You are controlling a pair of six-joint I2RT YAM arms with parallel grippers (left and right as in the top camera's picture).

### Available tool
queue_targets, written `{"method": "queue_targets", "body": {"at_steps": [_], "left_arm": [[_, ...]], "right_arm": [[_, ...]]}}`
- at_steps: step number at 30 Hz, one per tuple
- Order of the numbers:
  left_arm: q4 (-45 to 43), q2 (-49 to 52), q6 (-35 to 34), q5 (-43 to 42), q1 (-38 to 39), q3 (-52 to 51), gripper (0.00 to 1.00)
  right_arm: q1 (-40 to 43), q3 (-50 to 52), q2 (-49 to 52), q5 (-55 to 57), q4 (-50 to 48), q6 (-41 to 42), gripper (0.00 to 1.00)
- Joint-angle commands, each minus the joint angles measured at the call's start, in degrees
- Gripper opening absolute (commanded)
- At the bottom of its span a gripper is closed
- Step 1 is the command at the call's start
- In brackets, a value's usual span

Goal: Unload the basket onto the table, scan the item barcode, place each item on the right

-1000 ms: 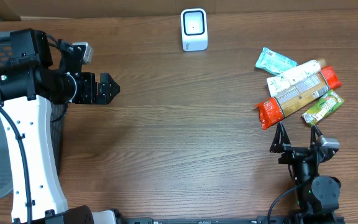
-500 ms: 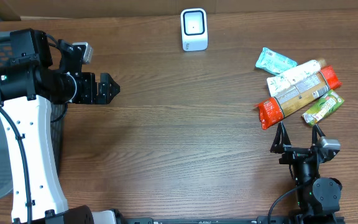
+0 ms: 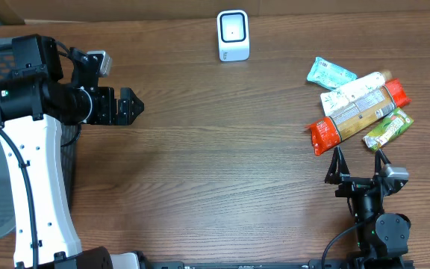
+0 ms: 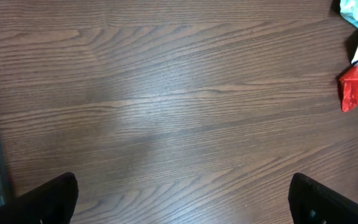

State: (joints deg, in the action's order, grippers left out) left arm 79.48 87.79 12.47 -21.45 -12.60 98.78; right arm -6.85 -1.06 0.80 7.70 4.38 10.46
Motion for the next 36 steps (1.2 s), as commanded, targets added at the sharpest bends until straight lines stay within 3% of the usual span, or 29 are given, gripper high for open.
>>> {"method": "queue_targets", "body": {"at_steps": [1,36], "left_arm": [[-0.07,0.07,1.27,-0.59,0.31,0.72,0.99],[-0.07,-3.02,1.27,-0.61,0.31,0.72,1.0]], "right_arm": [[-0.33,0.59,-0.63,-0.24,-0.24,-0.48,1.0],[-0.33,0.59,-0.63,-0.24,-0.24,-0.48,1.0]]}}
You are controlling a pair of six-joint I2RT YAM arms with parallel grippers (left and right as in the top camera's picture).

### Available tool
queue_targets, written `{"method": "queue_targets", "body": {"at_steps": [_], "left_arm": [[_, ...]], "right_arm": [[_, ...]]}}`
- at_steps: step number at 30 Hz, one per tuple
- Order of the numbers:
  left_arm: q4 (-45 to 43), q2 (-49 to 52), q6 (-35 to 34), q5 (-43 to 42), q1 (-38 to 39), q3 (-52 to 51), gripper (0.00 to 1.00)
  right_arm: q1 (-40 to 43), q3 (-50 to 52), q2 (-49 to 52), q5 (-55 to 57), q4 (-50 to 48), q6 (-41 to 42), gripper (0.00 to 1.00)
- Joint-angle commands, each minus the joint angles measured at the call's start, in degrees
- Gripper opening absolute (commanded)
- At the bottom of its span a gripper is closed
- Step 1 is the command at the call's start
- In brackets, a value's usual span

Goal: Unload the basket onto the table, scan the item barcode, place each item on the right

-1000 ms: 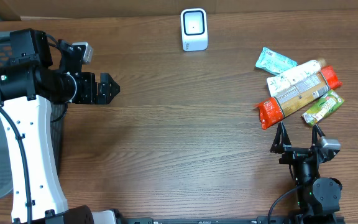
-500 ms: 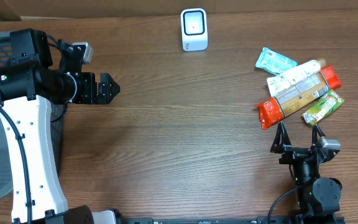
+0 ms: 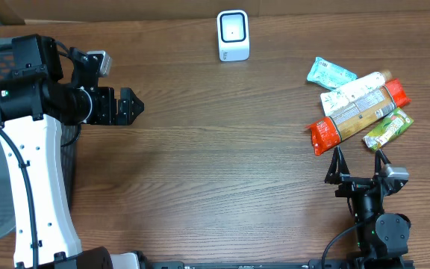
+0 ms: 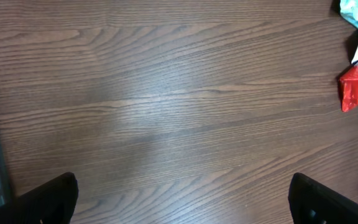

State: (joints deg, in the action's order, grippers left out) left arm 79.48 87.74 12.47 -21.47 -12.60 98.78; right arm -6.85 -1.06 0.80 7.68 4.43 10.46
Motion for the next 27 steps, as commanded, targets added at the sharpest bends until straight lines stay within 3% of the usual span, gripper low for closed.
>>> {"method": "queue_targets", "body": {"at_steps": [1,17,23,27], "left_arm": [[-0.07,-4.46,1.27,-0.57,0.31,0.72,1.0],[-0.02,-31.23,1.27,-0.59,0.31,0.72,1.0],[1.29,-37.09,1.46,0.42,0.31,0.66,1.0],[-3.45,-40.87,1.49,0.42,0.96,-4.13,0.99]], "right_arm": [[-0.33,0.59,-0.63,-0.22,-0.28,-0.48,1.0],[-0.33,0.59,-0.63,-0.22,-0.28,-0.48,1.0],[-0.33,0.59,-0.63,-0.22,-0.28,-0.48,1.0],[-0.33,0.59,-0.63,-0.22,-0.28,-0.48,1.0]]}}
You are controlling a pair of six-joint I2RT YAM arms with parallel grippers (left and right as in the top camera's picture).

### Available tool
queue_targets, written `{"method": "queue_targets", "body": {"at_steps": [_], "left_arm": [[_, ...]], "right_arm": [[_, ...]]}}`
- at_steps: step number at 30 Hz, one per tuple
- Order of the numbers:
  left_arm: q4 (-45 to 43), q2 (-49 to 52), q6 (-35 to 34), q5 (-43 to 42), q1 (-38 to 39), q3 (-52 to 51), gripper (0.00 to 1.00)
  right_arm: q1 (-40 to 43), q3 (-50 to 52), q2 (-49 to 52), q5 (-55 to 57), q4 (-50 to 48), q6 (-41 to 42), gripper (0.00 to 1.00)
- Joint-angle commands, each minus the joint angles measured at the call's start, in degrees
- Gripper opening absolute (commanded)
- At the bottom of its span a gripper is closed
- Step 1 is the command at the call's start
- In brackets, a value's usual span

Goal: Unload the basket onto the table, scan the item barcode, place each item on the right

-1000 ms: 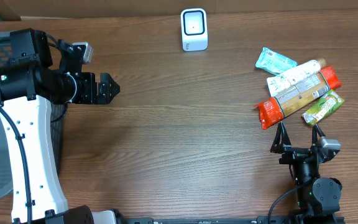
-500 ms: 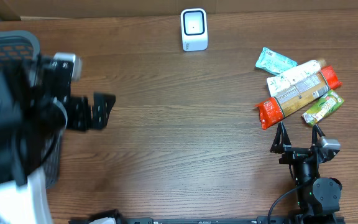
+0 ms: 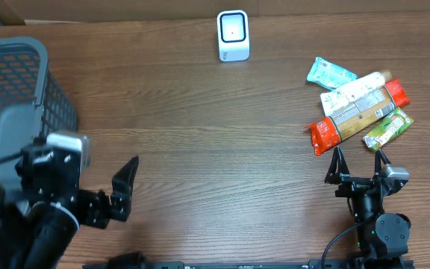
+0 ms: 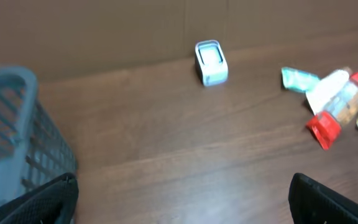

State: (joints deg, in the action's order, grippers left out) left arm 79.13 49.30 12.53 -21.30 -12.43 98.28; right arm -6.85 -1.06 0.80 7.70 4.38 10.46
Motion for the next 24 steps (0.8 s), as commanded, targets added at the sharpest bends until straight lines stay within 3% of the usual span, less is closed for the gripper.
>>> {"method": "queue_targets", "body": {"at_steps": [1,7,11,17,24], "left_arm": [[-6.51,-3.87,1.4,0.15,1.38,-6.71,1.0],[-41.13,-18.01,3.15,-4.35,5.11,-38.23,1.0],[-56.81,-26.43,3.17,-5.31,6.62,-57.33,1.0],[-69.37,-32.68,3.17,-5.73,11.34,-76.13,1.0],[-77.88,-36.02,5.6,-5.14,15.34,-86.93,1.0]], "right_arm": [[-0.33,0.59,-0.63,-0.24,-0.24,-0.48,1.0],[-0.33,0.59,-0.63,-0.24,-0.24,-0.48,1.0],[-0.33,0.59,-0.63,-0.24,-0.24,-0.48,1.0],[-0.33,0.59,-0.63,-0.24,-0.24,-0.48,1.0],[-0.33,0.59,-0.63,-0.24,-0.24,-0.48,1.0]]}}
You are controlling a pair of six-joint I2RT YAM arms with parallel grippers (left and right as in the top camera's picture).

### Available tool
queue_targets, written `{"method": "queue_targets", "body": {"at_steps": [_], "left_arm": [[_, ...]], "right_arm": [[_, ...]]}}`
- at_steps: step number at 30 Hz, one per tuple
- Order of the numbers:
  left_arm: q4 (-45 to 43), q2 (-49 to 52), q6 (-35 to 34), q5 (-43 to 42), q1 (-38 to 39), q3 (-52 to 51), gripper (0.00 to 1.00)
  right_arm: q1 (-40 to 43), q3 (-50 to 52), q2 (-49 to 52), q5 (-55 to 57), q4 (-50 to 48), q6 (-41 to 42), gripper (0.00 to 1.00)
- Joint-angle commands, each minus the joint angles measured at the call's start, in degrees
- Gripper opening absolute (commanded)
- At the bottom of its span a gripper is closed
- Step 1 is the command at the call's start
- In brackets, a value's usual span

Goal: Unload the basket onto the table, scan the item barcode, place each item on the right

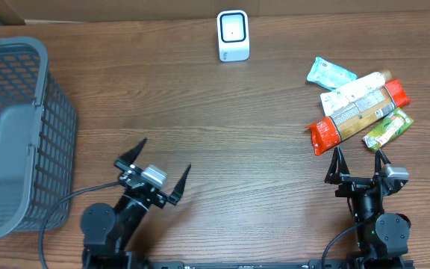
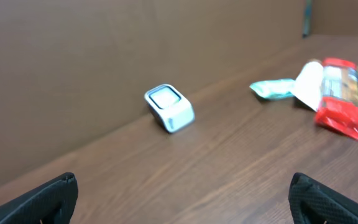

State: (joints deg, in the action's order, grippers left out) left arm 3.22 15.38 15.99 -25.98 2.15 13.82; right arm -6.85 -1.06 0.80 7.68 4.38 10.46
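The white barcode scanner (image 1: 233, 34) stands at the table's far edge, also in the left wrist view as the scanner (image 2: 169, 107). The items lie in a heap at the right: a teal pack (image 1: 330, 72), a white-and-tan bar (image 1: 355, 90), a red-ended pack (image 1: 358, 113) and a green pack (image 1: 387, 128). My left gripper (image 1: 165, 155) sits low at the front left, open and holding nothing, far from the items. Its dark fingers (image 2: 50, 200) frame bare wood. My right gripper (image 1: 358, 152) rests open just in front of the heap.
A grey mesh basket (image 1: 47, 131) stands at the left edge. A brown cardboard wall (image 2: 73, 56) backs the table behind the scanner. In the left wrist view the teal pack (image 2: 272, 88) and red pack (image 2: 342, 116) lie far right.
My left arm has gone from the front left corner to a low folded pose nearer the middle front. Its camera now looks along the table at the scanner. The right arm has not moved.
At the two oldest moments my left arm stood raised over the left side, gripper open, looking straight down at bare wood and hiding the basket. Then it was low at the front left with the basket showing. Now it lies folded at the front. The items stayed put.
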Motion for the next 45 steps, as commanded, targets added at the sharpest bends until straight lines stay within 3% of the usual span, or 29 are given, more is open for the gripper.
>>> {"method": "queue_targets", "body": {"at_steps": [1,15,26,45], "left_arm": [[-2.47,-2.73,2.12,-0.46,0.81,-3.23,0.99],[-3.72,-14.14,2.08,-0.46,0.87,-12.74,1.0],[-3.28,-15.19,4.83,-0.39,0.87,-13.53,0.99],[-0.7,-15.13,3.3,0.0,0.87,-13.53,0.99]], "right_arm": [[-0.33,0.59,-0.63,-0.22,-0.24,-0.48,1.0],[-0.33,0.59,-0.63,-0.22,-0.24,-0.48,1.0],[-0.33,0.59,-0.63,-0.22,-0.24,-0.48,1.0],[-0.33,0.59,-0.63,-0.22,-0.24,-0.48,1.0]]}}
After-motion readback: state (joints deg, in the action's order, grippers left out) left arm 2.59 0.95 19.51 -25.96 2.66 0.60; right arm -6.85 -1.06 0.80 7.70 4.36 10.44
